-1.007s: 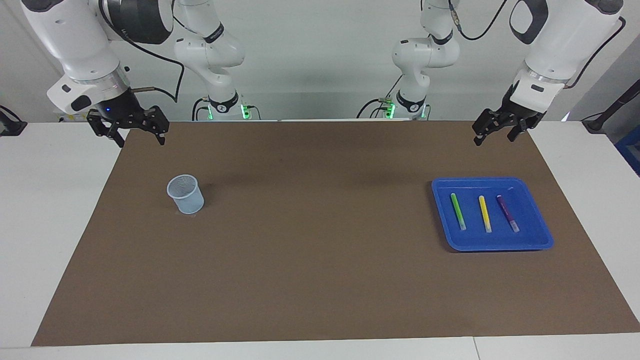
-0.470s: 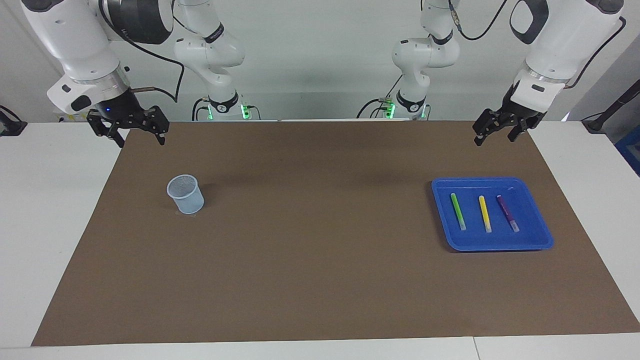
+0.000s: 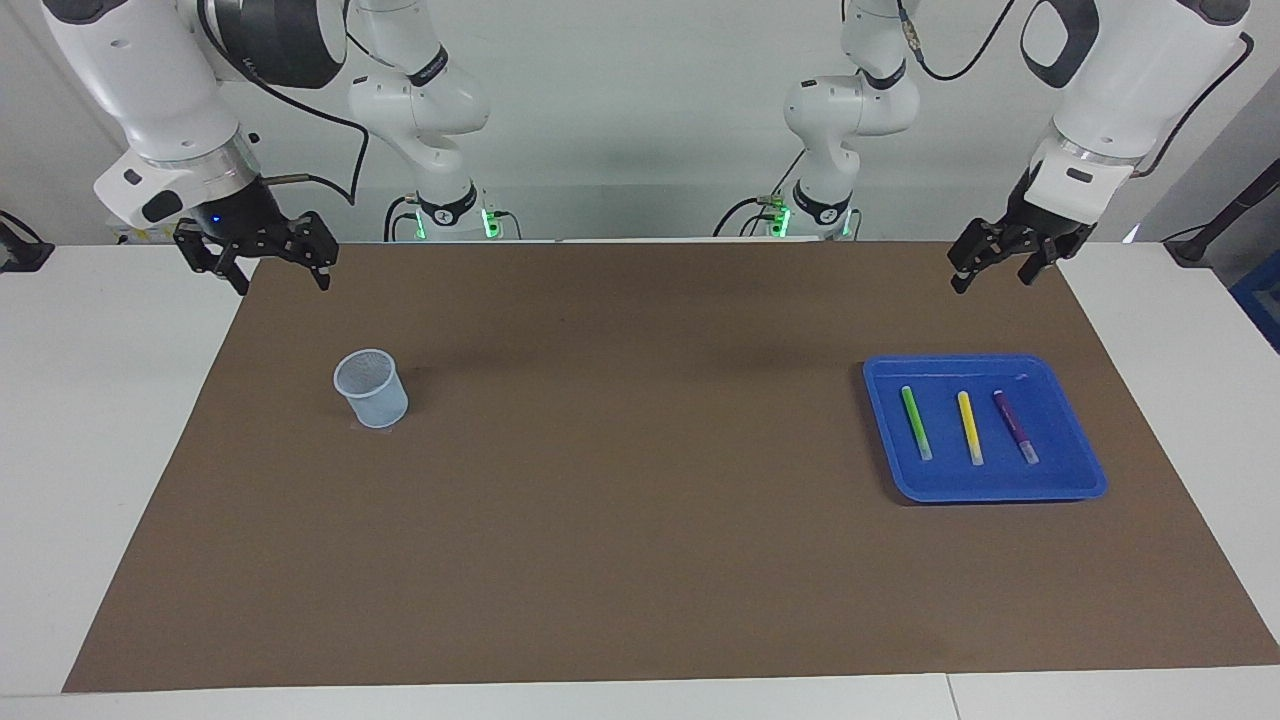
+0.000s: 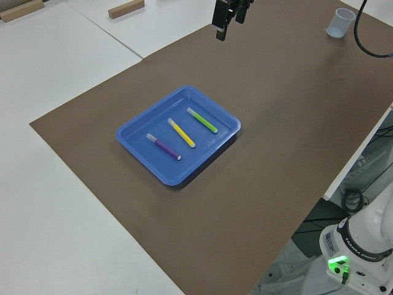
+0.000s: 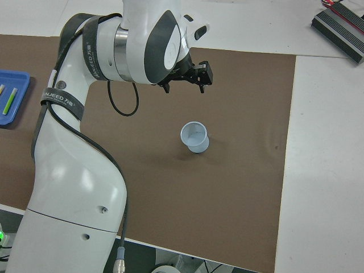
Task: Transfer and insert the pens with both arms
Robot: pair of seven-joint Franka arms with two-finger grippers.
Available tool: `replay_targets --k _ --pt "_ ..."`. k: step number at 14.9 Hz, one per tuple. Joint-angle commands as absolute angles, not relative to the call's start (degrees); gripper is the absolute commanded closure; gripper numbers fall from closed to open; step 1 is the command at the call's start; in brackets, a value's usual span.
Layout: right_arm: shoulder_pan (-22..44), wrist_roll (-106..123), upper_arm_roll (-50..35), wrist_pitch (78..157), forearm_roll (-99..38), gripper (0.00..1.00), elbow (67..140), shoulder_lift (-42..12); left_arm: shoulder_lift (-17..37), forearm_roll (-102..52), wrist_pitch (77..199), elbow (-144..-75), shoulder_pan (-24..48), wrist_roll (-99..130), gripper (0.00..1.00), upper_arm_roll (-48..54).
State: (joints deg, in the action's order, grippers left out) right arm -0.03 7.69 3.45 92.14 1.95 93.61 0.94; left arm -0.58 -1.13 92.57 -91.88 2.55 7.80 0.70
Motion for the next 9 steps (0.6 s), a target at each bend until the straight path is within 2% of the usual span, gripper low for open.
replay_targets --k 1,5,9 --pt "0.09 7.91 3.60 92.11 1.32 0.00 93.78 1.05 -0.97 -1.93 92.99 -92.37 1.93 6.86 0.00 0.88" --pt "0.09 7.91 3.60 92.11 1.32 0.00 93.78 1.05 -1.66 -2.46 93.34 -94.47 1.93 4.94 0.00 0.79" --pt "0.09 7.91 3.60 92.11 1.32 0.00 93.78 1.05 -2.90 -2.46 98.51 -103.25 -0.53 -1.32 0.00 0.62"
